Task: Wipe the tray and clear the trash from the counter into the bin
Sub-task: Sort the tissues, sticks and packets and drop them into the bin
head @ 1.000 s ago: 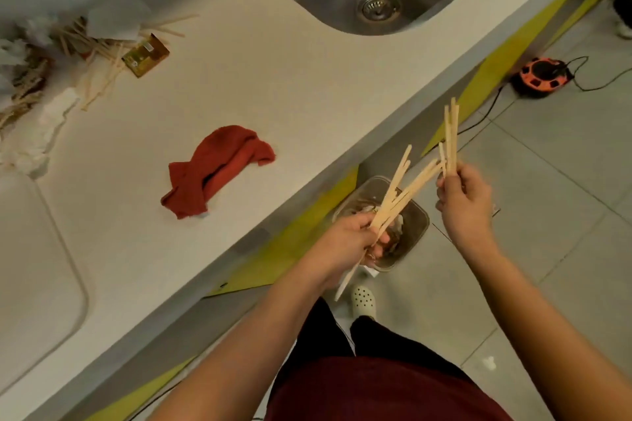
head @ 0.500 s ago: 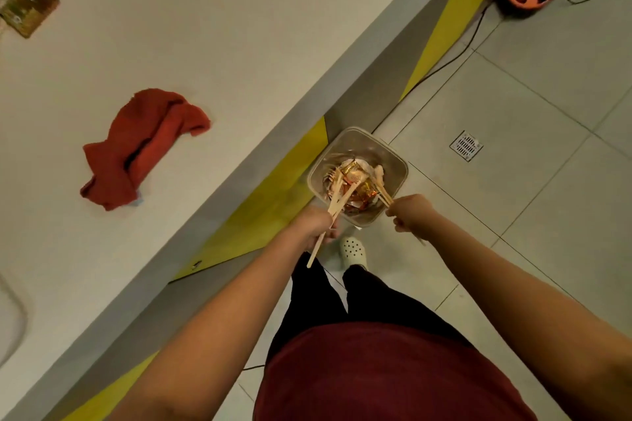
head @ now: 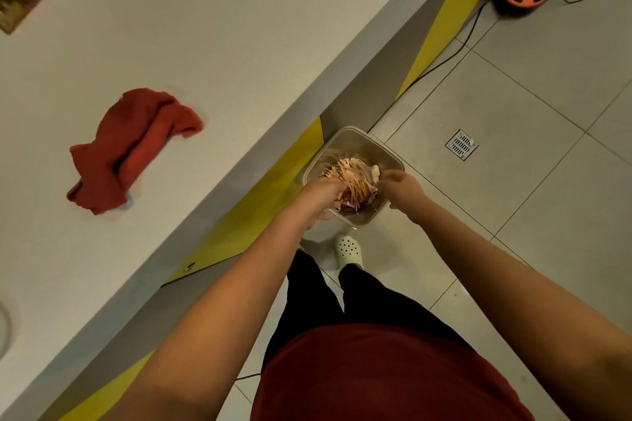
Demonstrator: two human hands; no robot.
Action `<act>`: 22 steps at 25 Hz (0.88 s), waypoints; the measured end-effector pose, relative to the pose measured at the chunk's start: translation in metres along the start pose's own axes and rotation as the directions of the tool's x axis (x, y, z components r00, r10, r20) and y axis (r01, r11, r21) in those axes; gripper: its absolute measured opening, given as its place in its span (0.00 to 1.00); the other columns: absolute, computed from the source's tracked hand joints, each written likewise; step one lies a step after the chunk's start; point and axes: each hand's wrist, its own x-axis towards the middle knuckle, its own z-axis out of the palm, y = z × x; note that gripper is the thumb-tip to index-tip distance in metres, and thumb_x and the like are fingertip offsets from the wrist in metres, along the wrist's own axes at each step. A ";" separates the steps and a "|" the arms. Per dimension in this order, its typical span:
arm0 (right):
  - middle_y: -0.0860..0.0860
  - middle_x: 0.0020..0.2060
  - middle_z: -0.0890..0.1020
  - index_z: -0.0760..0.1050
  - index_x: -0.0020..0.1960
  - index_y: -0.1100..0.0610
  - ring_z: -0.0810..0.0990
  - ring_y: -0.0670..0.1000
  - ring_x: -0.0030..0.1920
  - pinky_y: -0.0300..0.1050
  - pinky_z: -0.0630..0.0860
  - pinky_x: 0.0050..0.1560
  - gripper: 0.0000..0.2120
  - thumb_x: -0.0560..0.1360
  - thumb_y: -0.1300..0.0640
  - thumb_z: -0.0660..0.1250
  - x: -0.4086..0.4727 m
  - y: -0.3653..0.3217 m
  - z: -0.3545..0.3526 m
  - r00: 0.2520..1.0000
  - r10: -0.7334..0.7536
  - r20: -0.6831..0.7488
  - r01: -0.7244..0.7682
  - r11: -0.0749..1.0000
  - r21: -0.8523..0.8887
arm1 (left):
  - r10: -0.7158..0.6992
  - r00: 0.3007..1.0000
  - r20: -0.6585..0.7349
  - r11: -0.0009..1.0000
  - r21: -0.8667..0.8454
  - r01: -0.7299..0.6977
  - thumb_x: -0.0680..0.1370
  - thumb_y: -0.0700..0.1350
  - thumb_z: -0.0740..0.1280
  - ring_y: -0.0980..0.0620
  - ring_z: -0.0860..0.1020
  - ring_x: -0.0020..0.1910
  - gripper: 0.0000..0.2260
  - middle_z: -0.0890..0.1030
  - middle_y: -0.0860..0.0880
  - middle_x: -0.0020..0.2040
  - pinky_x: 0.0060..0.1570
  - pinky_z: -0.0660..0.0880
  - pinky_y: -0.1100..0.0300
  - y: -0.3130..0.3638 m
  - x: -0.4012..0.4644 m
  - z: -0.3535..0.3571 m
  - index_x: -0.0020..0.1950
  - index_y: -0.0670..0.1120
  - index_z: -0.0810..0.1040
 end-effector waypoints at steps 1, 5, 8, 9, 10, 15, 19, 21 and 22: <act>0.58 0.60 0.76 0.71 0.66 0.58 0.75 0.53 0.50 0.46 0.75 0.44 0.19 0.75 0.57 0.62 -0.001 0.001 0.001 1.000 0.009 0.004 -0.009 1.000 0.015 | 0.015 1.000 -0.004 1.000 -0.019 -0.015 0.79 0.44 0.61 0.51 0.74 0.51 0.14 0.77 0.48 0.58 0.50 0.70 0.55 0.000 -0.002 0.000 0.65 0.47 0.73; 0.56 0.53 0.76 0.72 0.63 0.57 0.76 0.52 0.49 0.40 0.74 0.38 0.16 0.76 0.59 0.61 -0.013 -0.005 0.005 0.999 -0.041 0.007 0.040 0.994 0.099 | 0.096 0.995 -0.016 0.995 -0.036 -0.097 0.78 0.43 0.61 0.53 0.75 0.46 0.11 0.78 0.48 0.51 0.43 0.70 0.58 0.005 -0.011 -0.002 0.60 0.48 0.76; 0.49 0.41 0.76 0.73 0.58 0.58 0.76 0.51 0.45 0.46 0.76 0.45 0.12 0.76 0.61 0.61 -0.029 -0.019 0.003 0.975 -0.201 -0.093 0.214 0.964 0.156 | 0.177 0.984 -0.016 0.982 -0.059 -0.177 0.78 0.43 0.62 0.56 0.75 0.41 0.09 0.78 0.49 0.48 0.38 0.70 0.61 0.013 -0.030 -0.003 0.57 0.50 0.76; 0.47 0.39 0.75 0.74 0.56 0.57 0.76 0.50 0.43 0.47 0.75 0.45 0.10 0.76 0.62 0.61 -0.037 -0.028 -0.001 0.956 -0.259 -0.136 0.281 0.943 0.178 | 0.219 0.976 -0.008 0.973 -0.068 -0.219 0.78 0.43 0.62 0.56 0.75 0.40 0.09 0.78 0.49 0.46 0.36 0.70 0.62 0.017 -0.041 -0.004 0.57 0.49 0.76; 0.46 0.38 0.74 0.74 0.56 0.55 0.75 0.49 0.40 0.44 0.75 0.43 0.09 0.76 0.62 0.61 -0.044 -0.038 -0.006 0.930 -0.318 -0.183 0.351 0.917 0.191 | 0.269 0.963 0.008 0.960 -0.078 -0.267 0.78 0.43 0.63 0.57 0.75 0.39 0.10 0.78 0.50 0.45 0.35 0.69 0.63 0.023 -0.052 -0.005 0.59 0.49 0.76; 0.44 0.38 0.74 0.73 0.51 0.52 0.73 0.52 0.37 0.45 0.71 0.38 0.09 0.75 0.64 0.62 -0.095 -0.137 -0.031 0.704 -0.631 -0.326 0.705 0.677 0.212 | 0.546 0.837 -0.038 0.821 -0.175 -0.544 0.79 0.42 0.62 0.57 0.77 0.41 0.07 0.78 0.54 0.47 0.38 0.71 0.64 0.060 -0.131 -0.044 0.53 0.52 0.76; 0.44 0.38 0.74 0.74 0.49 0.52 0.74 0.53 0.37 0.47 0.73 0.38 0.08 0.75 0.63 0.61 -0.124 -0.208 -0.020 0.588 -0.756 -0.288 0.809 0.560 0.181 | 0.620 0.746 -0.244 0.719 -0.204 -0.664 0.79 0.43 0.63 0.54 0.78 0.45 0.06 0.79 0.54 0.47 0.40 0.72 0.62 0.078 -0.181 -0.108 0.51 0.53 0.77; 0.44 0.38 0.75 0.75 0.49 0.52 0.75 0.51 0.38 0.46 0.74 0.40 0.07 0.75 0.63 0.62 -0.133 -0.240 -0.003 0.538 -0.808 -0.241 0.843 0.515 0.156 | 0.608 0.700 -0.375 0.685 -0.197 -0.701 0.78 0.44 0.63 0.52 0.78 0.48 0.06 0.79 0.54 0.49 0.42 0.72 0.60 0.083 -0.197 -0.145 0.50 0.54 0.77; 0.43 0.38 0.75 0.75 0.48 0.52 0.75 0.49 0.37 0.44 0.73 0.40 0.07 0.75 0.63 0.62 -0.136 -0.253 0.007 0.521 -0.825 -0.219 0.853 0.500 0.147 | 0.594 0.679 -0.431 0.671 -0.200 -0.714 0.78 0.43 0.63 0.52 0.78 0.48 0.07 0.79 0.54 0.48 0.42 0.72 0.59 0.082 -0.202 -0.162 0.50 0.54 0.78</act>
